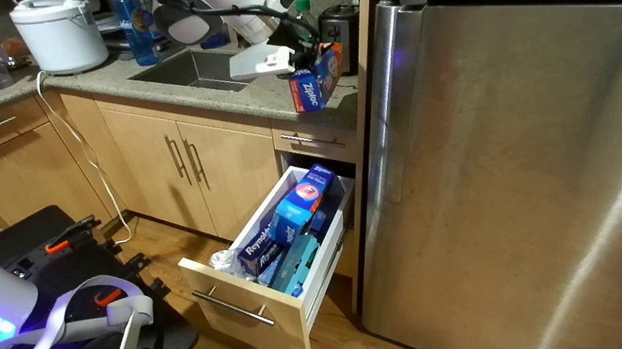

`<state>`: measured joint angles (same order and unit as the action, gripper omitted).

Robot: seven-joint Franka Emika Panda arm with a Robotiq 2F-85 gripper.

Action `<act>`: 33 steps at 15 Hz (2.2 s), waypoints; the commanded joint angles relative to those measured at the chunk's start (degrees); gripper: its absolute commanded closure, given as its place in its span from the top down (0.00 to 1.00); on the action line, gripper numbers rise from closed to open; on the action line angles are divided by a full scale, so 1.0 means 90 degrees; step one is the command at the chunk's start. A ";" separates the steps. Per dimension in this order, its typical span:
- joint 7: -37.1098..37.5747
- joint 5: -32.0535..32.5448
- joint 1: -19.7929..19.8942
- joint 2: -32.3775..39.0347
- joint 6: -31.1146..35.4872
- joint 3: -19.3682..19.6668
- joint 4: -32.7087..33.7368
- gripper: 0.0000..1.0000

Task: Get one of the boxes labeled 'Ziploc' from the open drawer of the cabinet and place it on the countertop

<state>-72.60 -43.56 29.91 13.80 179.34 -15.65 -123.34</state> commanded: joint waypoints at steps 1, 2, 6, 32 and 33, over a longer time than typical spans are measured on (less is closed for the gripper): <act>0.0014 0.0005 -0.0072 0.0364 0.0035 -0.0098 0.0401 0.03; 0.0023 -0.0003 -0.0104 0.0483 0.0062 -0.0120 0.0521 0.03; 0.0106 0.0219 -0.0394 0.0895 0.0121 0.0015 0.0976 0.03; 0.1818 0.0833 -0.2433 0.2525 -0.0188 0.1771 0.2993 0.02; 0.1839 0.0839 -0.2460 0.2564 -0.0209 0.1797 0.3023 0.02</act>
<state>-58.04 -36.17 9.06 35.54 179.05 -0.90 -98.37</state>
